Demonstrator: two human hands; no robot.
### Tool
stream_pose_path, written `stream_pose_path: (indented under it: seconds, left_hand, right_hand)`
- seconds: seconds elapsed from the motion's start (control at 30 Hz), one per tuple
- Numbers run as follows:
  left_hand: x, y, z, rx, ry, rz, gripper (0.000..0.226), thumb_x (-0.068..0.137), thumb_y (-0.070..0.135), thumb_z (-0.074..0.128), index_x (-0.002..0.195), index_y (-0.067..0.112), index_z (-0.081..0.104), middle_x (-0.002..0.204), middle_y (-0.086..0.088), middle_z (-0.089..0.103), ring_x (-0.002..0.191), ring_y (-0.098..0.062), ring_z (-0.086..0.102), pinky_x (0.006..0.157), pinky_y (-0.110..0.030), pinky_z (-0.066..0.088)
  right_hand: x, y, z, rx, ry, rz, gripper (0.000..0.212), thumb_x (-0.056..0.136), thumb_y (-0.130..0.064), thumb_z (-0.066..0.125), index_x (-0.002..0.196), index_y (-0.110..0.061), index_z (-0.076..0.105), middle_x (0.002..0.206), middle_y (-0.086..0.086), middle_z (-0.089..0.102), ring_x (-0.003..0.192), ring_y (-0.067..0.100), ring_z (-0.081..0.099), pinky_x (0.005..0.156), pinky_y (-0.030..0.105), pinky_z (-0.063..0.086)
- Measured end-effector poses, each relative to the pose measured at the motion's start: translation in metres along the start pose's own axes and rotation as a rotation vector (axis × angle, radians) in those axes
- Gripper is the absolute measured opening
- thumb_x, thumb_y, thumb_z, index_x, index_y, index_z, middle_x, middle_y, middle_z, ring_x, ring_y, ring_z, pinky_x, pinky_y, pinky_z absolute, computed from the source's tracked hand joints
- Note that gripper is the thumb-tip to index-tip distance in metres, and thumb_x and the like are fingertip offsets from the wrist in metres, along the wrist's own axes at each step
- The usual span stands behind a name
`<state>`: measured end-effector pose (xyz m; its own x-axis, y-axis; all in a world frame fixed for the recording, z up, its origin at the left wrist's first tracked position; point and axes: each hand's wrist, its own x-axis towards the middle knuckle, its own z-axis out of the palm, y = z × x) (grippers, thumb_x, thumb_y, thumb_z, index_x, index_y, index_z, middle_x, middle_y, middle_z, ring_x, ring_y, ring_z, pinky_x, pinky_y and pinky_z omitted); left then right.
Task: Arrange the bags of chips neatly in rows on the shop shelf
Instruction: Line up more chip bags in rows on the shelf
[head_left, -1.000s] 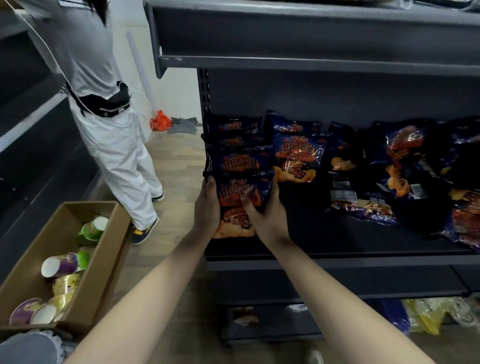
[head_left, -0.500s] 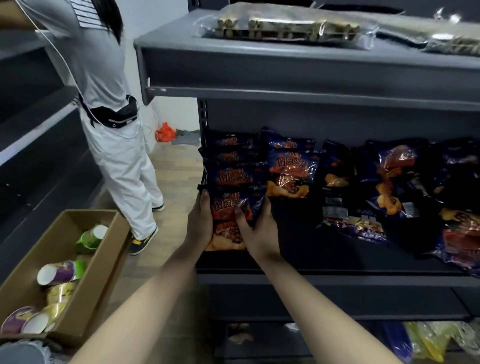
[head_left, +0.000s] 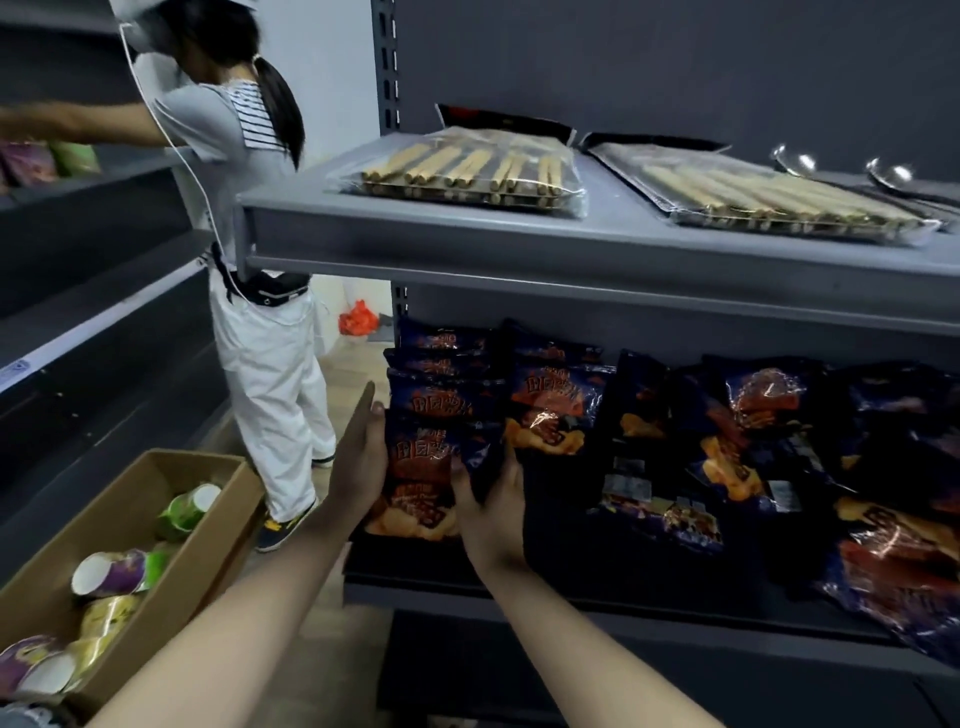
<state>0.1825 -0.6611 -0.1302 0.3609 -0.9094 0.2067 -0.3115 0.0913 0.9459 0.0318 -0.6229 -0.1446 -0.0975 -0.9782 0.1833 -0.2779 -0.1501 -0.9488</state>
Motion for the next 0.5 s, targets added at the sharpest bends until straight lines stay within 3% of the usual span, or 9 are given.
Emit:
stream_pose_path:
  seconds: [0.07, 0.13, 0.23, 0.33, 0.5]
  left_hand:
    - [0.001, 0.009, -0.001, 0.017, 0.035, 0.034, 0.049, 0.100, 0.041, 0.026, 0.145, 0.024, 0.029, 0.151, 0.000, 0.032, 0.138, -0.015, 0.029, 0.107, -0.022, 0.021]
    - [-0.001, 0.023, 0.002, 0.015, 0.107, 0.084, 0.056, 0.094, 0.043, 0.027, 0.145, 0.020, 0.030, 0.151, 0.000, 0.031, 0.139, -0.014, 0.027, 0.111, -0.025, 0.020]
    - [-0.009, 0.057, 0.016, 0.010, 0.169, 0.273, 0.061, 0.090, 0.045, 0.029, 0.143, 0.015, 0.033, 0.150, -0.001, 0.030, 0.140, -0.014, 0.024, 0.116, -0.033, 0.018]
    - [-0.027, 0.092, 0.046, 0.019, 0.066, 0.423, 0.054, 0.089, 0.048, 0.028, 0.139, 0.026, 0.030, 0.150, -0.001, 0.028, 0.141, -0.013, 0.022, 0.115, -0.027, 0.016]
    - [-0.053, 0.126, 0.111, -0.043, -0.052, 0.492, 0.049, 0.091, 0.056, 0.028, 0.134, 0.032, 0.028, 0.149, -0.002, 0.029, 0.140, -0.012, 0.022, 0.114, -0.025, 0.016]
  right_hand:
    - [0.001, 0.004, -0.008, 0.013, -0.030, -0.016, 0.073, 0.089, -0.045, 0.055, 0.148, -0.017, 0.021, 0.142, -0.003, 0.033, 0.129, 0.004, 0.030, 0.103, 0.015, 0.024]
    - [0.004, 0.007, -0.015, 0.007, -0.025, -0.060, 0.064, 0.091, -0.039, 0.054, 0.144, -0.014, 0.029, 0.141, 0.002, 0.037, 0.132, 0.012, 0.034, 0.106, 0.020, 0.027]
    - [0.015, -0.001, -0.028, 0.007, 0.034, -0.138, 0.046, 0.094, -0.022, 0.052, 0.136, -0.011, 0.038, 0.136, 0.007, 0.042, 0.127, 0.014, 0.039, 0.101, 0.008, 0.025]
    - [0.027, -0.017, -0.043, 0.035, 0.074, -0.243, 0.039, 0.093, -0.018, 0.049, 0.131, -0.011, 0.043, 0.130, 0.007, 0.047, 0.119, 0.008, 0.042, 0.098, 0.004, 0.028]
    - [0.040, -0.035, -0.093, 0.153, 0.196, -0.353, 0.037, 0.089, -0.024, 0.043, 0.124, -0.015, 0.046, 0.124, 0.005, 0.050, 0.117, 0.014, 0.049, 0.101, 0.024, 0.040]
